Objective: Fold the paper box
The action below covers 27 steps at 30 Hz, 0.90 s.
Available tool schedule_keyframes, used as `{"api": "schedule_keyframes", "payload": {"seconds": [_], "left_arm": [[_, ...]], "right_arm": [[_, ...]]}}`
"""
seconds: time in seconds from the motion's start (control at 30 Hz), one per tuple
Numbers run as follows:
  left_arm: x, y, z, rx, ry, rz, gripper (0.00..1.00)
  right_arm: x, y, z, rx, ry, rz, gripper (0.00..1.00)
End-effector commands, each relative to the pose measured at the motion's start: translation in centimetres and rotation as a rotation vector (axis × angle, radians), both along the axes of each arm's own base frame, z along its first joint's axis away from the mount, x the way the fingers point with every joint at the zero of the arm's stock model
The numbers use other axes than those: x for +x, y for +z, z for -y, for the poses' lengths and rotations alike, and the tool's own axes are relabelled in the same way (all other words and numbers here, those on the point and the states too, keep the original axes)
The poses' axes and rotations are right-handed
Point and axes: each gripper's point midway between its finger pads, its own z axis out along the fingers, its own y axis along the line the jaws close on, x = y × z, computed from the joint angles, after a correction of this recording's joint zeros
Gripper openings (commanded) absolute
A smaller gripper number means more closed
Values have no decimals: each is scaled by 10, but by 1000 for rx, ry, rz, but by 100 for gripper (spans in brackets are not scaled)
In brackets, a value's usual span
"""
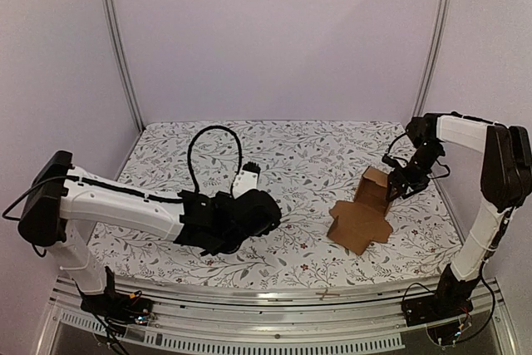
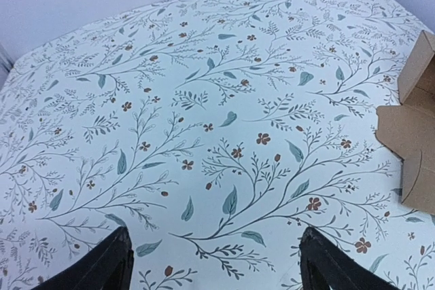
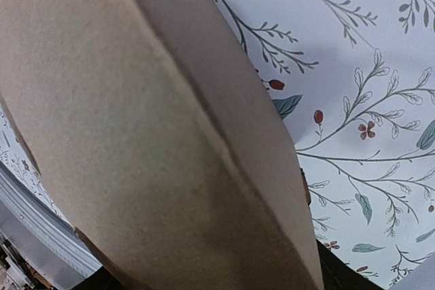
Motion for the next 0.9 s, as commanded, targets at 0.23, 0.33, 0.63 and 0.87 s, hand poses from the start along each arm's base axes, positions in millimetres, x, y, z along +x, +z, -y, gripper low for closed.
{"api": "schedule_keyframes", "payload": {"seconds": [0.23,0.33,0.63,0.87], "left_arm": [[-25,-28,81,-38,-179,-87,86],[-29,-38,104,-145,-222,-158,89],[-20,-46,142,-337,-340,-252,79],[-22,-50,105,-213,-292,-253,78]], "right_arm": [[-33,68,-19,248,125,26,99],[-39,97,-17,227,162,139,99],[-17,180,-13,129,229,727,99],[-30,158,-81,14,674,589,60]]}}
